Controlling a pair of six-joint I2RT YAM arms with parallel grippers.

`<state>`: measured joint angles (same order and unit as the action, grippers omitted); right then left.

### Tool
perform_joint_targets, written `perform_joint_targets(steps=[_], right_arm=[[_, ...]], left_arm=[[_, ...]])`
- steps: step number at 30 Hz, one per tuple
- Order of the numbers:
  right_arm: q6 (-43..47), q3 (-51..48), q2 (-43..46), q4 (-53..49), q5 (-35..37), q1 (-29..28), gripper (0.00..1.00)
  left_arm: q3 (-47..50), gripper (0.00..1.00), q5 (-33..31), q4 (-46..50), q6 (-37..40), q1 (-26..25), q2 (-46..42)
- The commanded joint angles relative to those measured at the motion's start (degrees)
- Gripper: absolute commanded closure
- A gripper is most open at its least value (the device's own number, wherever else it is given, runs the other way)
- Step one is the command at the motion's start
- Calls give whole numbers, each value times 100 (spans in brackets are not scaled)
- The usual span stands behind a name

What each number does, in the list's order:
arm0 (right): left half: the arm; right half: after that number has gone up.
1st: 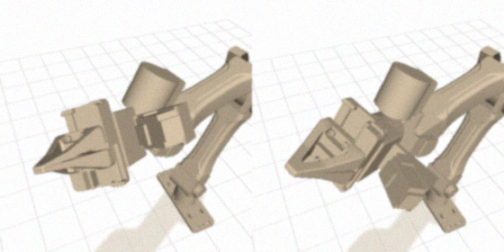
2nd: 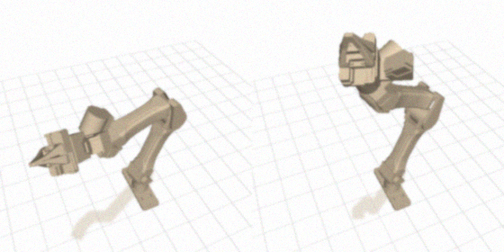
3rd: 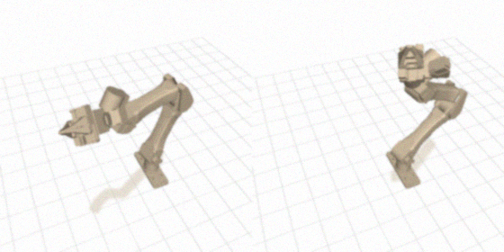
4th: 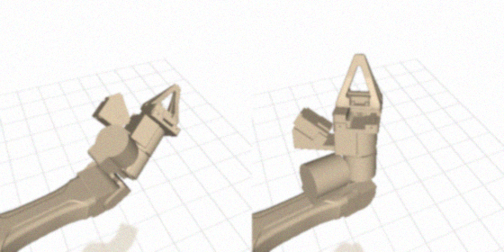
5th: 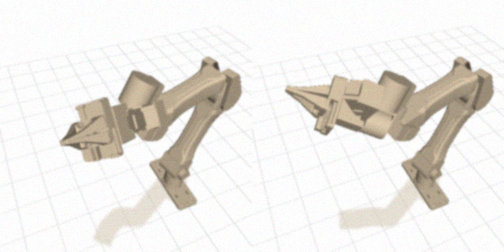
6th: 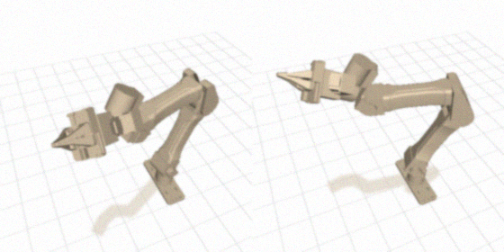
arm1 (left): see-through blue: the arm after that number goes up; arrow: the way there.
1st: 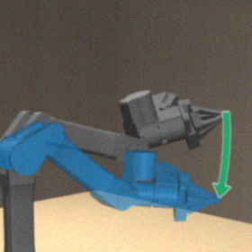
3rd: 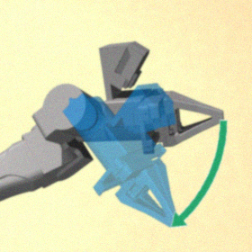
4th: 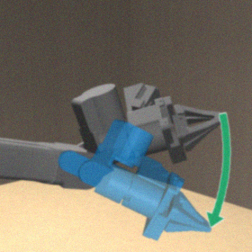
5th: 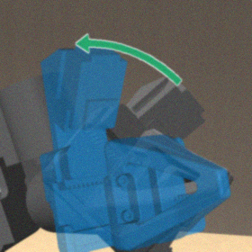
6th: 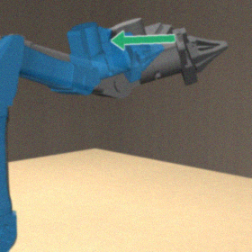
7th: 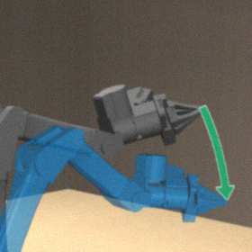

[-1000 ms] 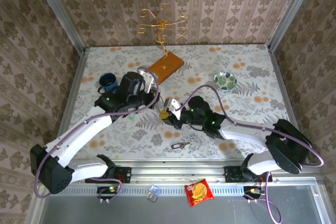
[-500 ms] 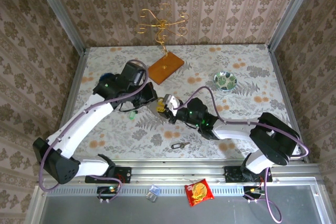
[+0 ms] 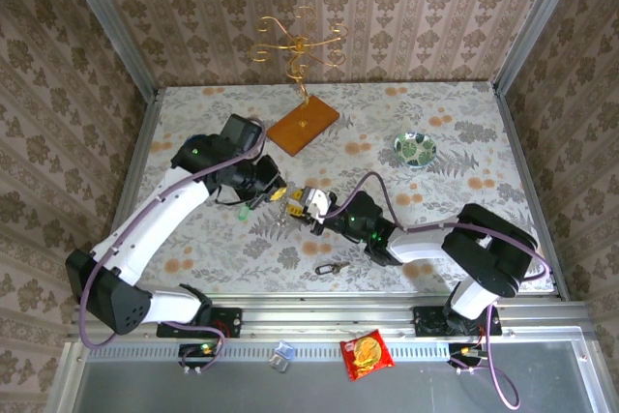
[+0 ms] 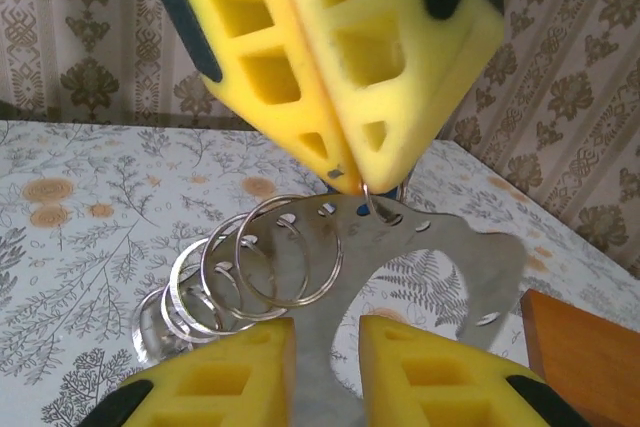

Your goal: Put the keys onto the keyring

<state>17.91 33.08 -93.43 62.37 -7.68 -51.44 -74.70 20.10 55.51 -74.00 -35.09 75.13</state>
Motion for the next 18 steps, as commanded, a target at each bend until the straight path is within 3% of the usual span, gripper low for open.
perform_joint_targets(steps=[1, 18], right_arm=[[277, -117, -115, 701, 214, -74, 75], [547, -148, -198, 1001, -5, -138, 74]], left_arm=[[200, 100, 240, 9, -693, 39, -203], [416, 100, 530, -145, -1003, 90, -231]])
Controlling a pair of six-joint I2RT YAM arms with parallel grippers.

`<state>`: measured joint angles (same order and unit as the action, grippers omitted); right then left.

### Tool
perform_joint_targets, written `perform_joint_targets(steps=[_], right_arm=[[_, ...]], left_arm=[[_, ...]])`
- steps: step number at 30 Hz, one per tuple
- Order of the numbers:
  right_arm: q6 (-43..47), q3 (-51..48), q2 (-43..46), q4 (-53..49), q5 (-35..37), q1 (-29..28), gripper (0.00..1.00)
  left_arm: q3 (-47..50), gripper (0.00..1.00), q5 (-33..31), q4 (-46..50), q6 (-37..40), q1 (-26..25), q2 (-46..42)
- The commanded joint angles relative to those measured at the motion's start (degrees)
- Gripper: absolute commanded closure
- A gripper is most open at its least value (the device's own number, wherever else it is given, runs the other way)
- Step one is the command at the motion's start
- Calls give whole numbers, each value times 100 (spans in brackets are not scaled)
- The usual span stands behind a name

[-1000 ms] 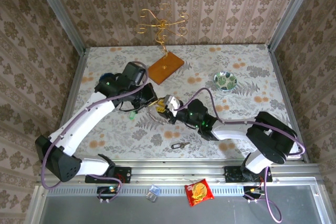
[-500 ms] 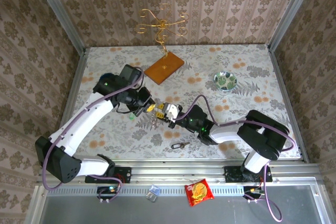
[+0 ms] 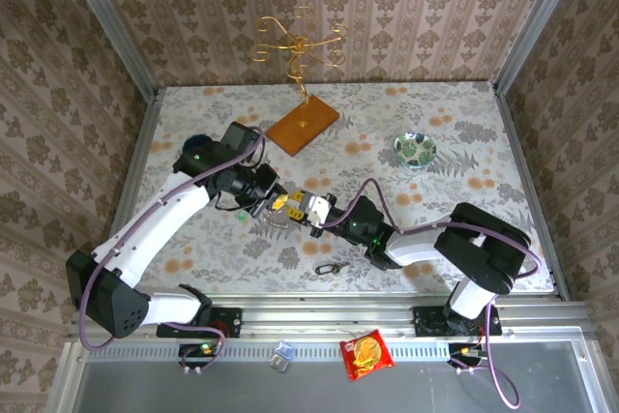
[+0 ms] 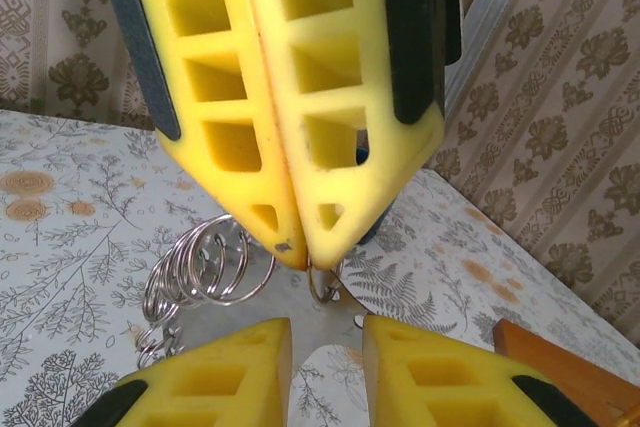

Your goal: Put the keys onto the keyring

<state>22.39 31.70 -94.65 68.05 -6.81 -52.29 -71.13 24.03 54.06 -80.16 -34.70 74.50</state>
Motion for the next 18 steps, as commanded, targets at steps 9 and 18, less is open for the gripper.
perform_joint_targets(steps=[9, 18], right_arm=[[55, 108, -150, 525, -93, -97, 79], [-12, 261, -242, 575, -71, -132, 84]], left_arm=[[117, 100, 154, -35, -533, 60, -234], [226, 100, 220, -138, -741, 51, -313]])
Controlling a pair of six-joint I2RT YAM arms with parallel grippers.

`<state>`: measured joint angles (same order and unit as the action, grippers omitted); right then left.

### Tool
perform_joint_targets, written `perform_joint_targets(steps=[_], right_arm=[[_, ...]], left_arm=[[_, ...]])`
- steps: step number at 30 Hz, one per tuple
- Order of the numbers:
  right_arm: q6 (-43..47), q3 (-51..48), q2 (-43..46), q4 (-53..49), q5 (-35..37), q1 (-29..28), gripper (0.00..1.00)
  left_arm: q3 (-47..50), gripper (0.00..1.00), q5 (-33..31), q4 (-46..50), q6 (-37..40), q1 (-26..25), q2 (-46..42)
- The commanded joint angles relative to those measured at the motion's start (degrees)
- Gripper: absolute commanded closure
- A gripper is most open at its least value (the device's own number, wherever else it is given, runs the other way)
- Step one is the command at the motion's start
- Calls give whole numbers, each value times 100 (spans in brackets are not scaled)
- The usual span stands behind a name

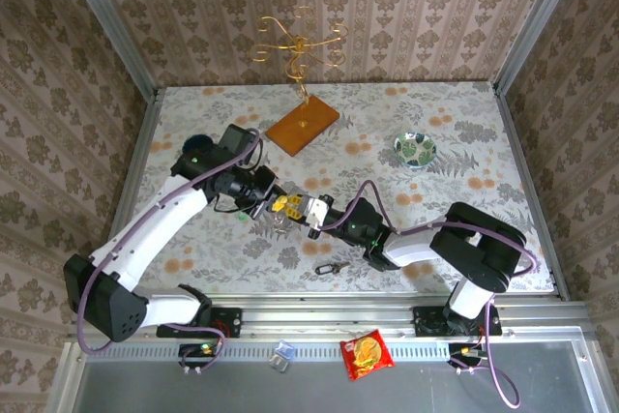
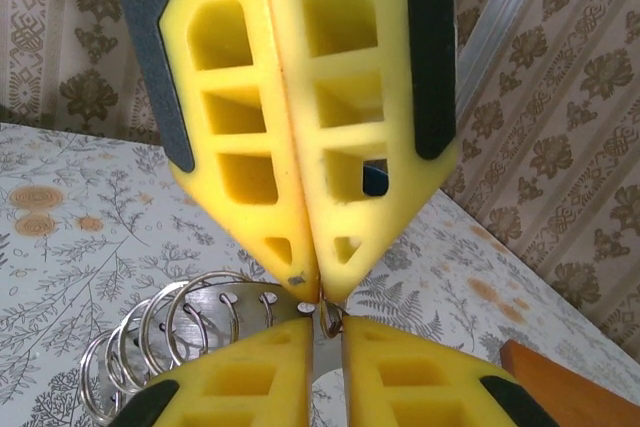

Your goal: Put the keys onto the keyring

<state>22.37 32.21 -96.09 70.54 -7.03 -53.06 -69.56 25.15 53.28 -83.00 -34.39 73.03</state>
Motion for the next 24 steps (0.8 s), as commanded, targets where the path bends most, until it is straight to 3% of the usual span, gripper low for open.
perform_joint_targets(steps=[1, 6, 8, 11, 14, 17, 19, 24], right_arm=[[-6, 232, -105, 321, -40, -64, 84], [5, 301, -131, 330, -9, -91, 82], [-3, 319, -150, 329, -12, -91, 86], [6, 309, -157, 328, 8, -92, 99], [30, 246, -130, 323, 84, -91, 100], [61, 162, 7, 223, 188, -93, 100], [117, 150, 166, -144, 210, -82, 100], [121, 146, 580, -1071, 171, -43, 100]], left_arm=[[86, 100, 135, -83, -478, 12, -167], [143, 100, 144, -127, -548, 3, -202], [165, 100, 170, -167, -579, 3, -216], [187, 100, 175, -207, -611, 11, -252], [330, 100, 42, -599, -525, 42, -404], [286, 60, -406, -809, 223, 183, -598], [73, 43, -765, -717, 1110, 351, -677], [-139, 39, -1344, -779, 3422, 745, -984]])
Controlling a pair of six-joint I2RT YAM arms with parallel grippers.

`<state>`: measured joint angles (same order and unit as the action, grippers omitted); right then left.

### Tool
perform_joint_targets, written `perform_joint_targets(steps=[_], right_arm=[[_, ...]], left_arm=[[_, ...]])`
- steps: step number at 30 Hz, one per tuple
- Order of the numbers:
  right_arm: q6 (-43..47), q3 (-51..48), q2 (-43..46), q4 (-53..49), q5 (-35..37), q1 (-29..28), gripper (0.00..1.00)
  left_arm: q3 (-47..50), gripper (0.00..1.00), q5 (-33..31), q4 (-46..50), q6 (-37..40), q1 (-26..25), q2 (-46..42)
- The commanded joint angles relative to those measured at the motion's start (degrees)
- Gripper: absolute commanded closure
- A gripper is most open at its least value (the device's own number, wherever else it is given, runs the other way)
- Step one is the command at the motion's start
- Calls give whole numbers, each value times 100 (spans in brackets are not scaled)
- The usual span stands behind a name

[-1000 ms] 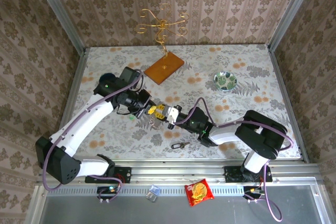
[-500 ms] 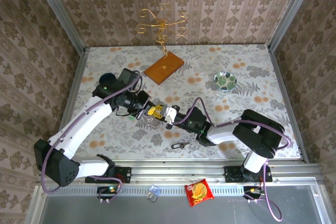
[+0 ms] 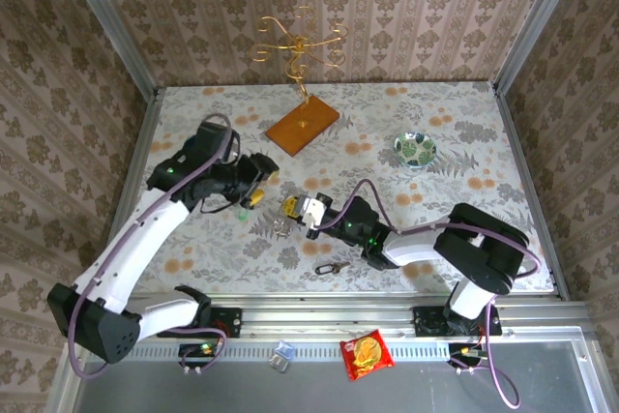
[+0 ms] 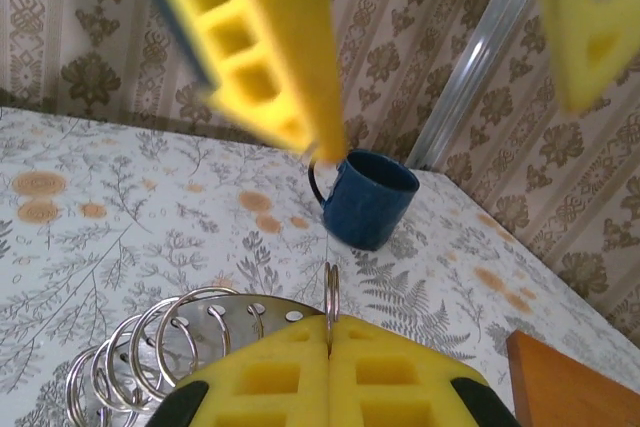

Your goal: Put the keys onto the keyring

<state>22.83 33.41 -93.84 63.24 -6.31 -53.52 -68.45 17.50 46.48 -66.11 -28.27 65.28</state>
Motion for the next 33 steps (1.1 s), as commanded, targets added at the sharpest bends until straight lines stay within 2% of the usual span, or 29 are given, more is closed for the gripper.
perform_joint_targets(steps=[1, 4, 7, 10, 12, 16, 18, 19, 22, 27, 33], right_arm=[[58, 25, 430, -556, 64, 22, 100], [70, 83, 742, -1306, -95, 108, 100], [108, 207, 1140, -2190, -367, 281, 100], [144, 394, 1505, -3132, -825, 513, 100], [276, 541, 1696, -3729, -1073, 624, 100], [636, 867, 1881, -4788, -1403, 788, 100], [799, 1054, 1896, -5213, -1513, 846, 100], [918, 1181, 1900, -5470, -1544, 858, 100], [1151, 1463, 1879, -5980, -1633, 859, 100], [1444, 1805, 1813, -6476, -1684, 857, 100], [1649, 2107, 1692, -6839, -1762, 852, 100]], left_arm=[[-272, 39, -804, -168, 2371, 147, -269], [-32, 41, -1133, -741, 4278, 131, -466], [627, 44, -972, -1647, 6047, 120, -786], [1584, 43, -208, -2620, 7654, 121, -1238], [2103, 44, 76, -3067, 8428, 129, -1402], [2547, 45, 1407, -3154, 10222, 151, -1318], [2761, 48, 1888, -3286, 10858, 147, -1274], [2866, 50, 2168, -3454, 10955, 151, -1253], [3157, 58, 2482, -4117, 10741, 147, -1215], [3347, 66, 2959, -4404, 10801, 83, -1092], [3338, 70, 2761, -4575, 10891, -155, -741]])
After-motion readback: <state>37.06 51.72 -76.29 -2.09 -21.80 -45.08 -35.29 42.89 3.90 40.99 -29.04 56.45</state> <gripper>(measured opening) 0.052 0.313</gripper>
